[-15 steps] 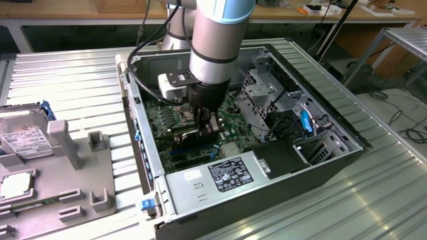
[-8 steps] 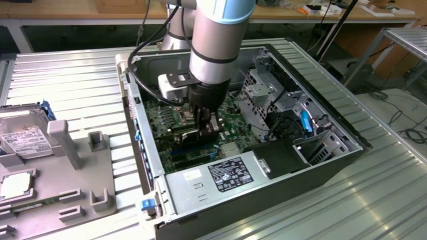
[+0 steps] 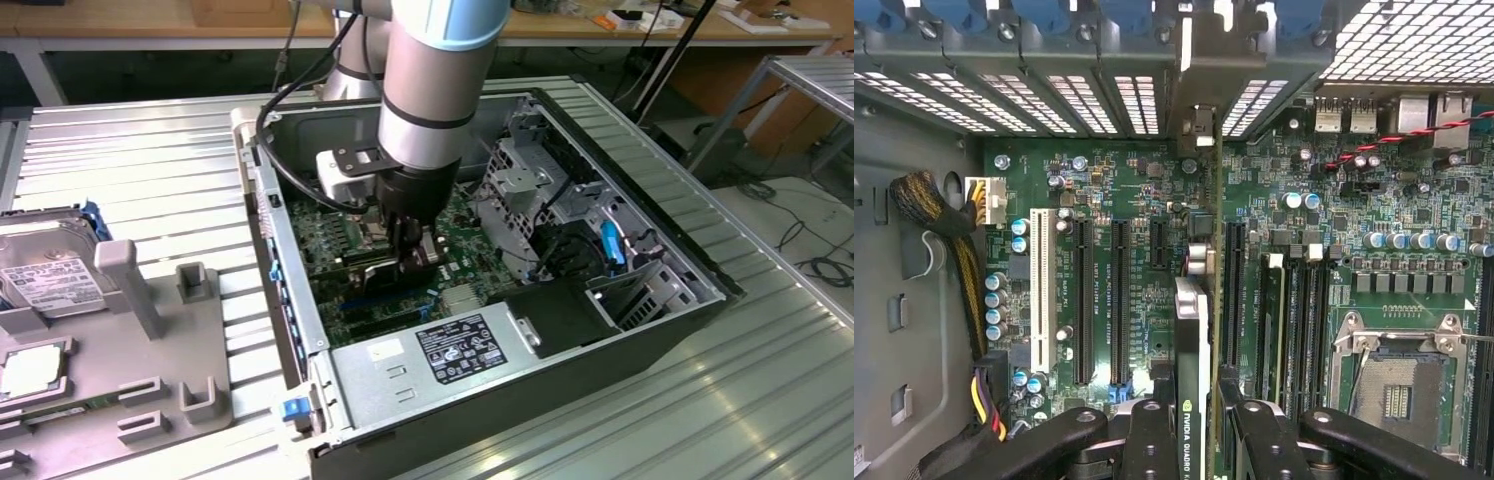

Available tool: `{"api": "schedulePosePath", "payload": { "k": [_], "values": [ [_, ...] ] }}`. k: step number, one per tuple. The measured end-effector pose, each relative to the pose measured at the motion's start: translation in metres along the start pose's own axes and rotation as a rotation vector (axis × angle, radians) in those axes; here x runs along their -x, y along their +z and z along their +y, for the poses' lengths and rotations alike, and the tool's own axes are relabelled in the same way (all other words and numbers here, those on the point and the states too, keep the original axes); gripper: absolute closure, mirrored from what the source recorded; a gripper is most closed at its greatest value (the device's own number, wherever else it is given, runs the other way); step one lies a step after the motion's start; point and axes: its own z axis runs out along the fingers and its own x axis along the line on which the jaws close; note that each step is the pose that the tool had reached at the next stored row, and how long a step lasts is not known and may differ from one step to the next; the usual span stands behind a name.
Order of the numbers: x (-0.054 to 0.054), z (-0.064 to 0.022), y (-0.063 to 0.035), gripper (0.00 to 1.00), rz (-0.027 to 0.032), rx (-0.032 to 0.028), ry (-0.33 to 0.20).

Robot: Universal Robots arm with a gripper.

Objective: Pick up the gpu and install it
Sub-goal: 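Insert the gpu into the slot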

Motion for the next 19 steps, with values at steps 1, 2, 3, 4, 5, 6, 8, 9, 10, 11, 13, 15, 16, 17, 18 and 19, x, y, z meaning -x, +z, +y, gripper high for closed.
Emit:
{"api": "schedulePosePath", "payload": {
  "k": [1, 2, 3, 4, 5, 6, 8, 9, 10, 11, 13, 15, 16, 17, 18, 19],
  "values": [
    [0.0000, 0.0000, 0.0001, 0.73, 0.0000, -0.0001, 0.000],
    [0.0000, 0.0001, 0.0004, 0.73, -0.0001, -0.0009, 0.000],
    [0.0000, 0.0001, 0.0007, 0.73, -0.0001, -0.0016, -0.001],
    [0.0000, 0.0003, 0.0009, 0.73, 0.0000, -0.0038, -0.005],
    [0.0000, 0.0004, 0.0012, 0.73, 0.0002, -0.0060, -0.009],
    [0.0000, 0.0005, 0.0015, 0.73, 0.0007, -0.0082, -0.013],
    [0.0000, 0.0006, 0.0016, 0.73, 0.0014, -0.0111, -0.021],
    [0.0000, 0.0005, 0.0017, 0.73, 0.0013, -0.0113, -0.022],
    [0.0000, 0.0005, 0.0017, 0.73, 0.0012, -0.0115, -0.022],
    [0.0000, 0.0005, 0.0019, 0.73, 0.0011, -0.0116, -0.022],
    [0.0000, 0.0005, 0.0019, 0.73, 0.0012, -0.0117, -0.023],
    [0.0000, 0.0006, 0.0019, 0.73, 0.0011, -0.0117, -0.023],
    [0.0000, 0.0006, 0.0019, 0.73, 0.0011, -0.0117, -0.023],
    [0.0000, 0.0006, 0.0019, 0.73, 0.0011, -0.0117, -0.023],
    [0.0000, 0.0006, 0.0019, 0.73, 0.0010, -0.0117, -0.023],
    [0.0000, 0.0006, 0.0019, 0.73, 0.0011, -0.0117, -0.023]
  ]
}}
